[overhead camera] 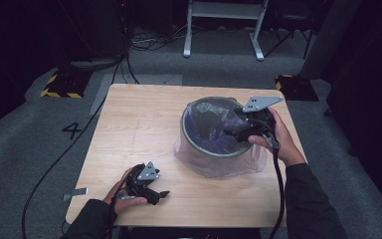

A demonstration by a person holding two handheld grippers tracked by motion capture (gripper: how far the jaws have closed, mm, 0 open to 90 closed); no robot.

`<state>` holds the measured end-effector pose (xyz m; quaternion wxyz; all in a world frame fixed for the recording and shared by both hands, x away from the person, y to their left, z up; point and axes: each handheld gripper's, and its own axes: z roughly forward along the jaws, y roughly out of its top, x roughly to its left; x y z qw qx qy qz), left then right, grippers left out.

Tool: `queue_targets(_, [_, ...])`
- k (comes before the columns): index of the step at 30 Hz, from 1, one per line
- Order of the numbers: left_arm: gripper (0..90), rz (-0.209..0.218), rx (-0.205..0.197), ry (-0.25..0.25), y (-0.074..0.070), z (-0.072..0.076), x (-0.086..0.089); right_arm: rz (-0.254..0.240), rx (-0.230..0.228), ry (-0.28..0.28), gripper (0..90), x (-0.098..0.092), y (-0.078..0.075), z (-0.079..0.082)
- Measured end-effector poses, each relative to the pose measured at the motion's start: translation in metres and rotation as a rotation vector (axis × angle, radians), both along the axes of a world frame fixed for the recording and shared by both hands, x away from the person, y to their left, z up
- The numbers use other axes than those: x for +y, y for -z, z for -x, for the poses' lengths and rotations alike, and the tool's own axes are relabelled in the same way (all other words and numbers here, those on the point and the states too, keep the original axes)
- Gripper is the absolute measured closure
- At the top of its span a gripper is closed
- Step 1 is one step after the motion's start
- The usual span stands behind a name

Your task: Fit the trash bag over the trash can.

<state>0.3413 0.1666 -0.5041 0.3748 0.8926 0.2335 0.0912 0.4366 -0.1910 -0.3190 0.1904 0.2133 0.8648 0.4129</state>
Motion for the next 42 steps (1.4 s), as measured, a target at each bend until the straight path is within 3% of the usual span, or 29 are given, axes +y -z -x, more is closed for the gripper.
queue_targets(24, [14.5, 0.000, 0.000, 0.006, 0.000, -0.001, -0.001, 0.204, 0.092, 0.011, 19.8, 0.021, 0.012, -0.011])
queue_targets(31, [14.5, 0.000, 0.000, 0.007, 0.000, -0.001, -0.001, 0.298, 0.117, 0.010, 19.1, 0.029, 0.013, -0.015])
queue_targets(42, [14.4, -0.003, 0.000, 0.008, 0.000, -0.001, -0.001, 0.370, 0.164, -0.007, 19.4, 0.035, 0.015, -0.018])
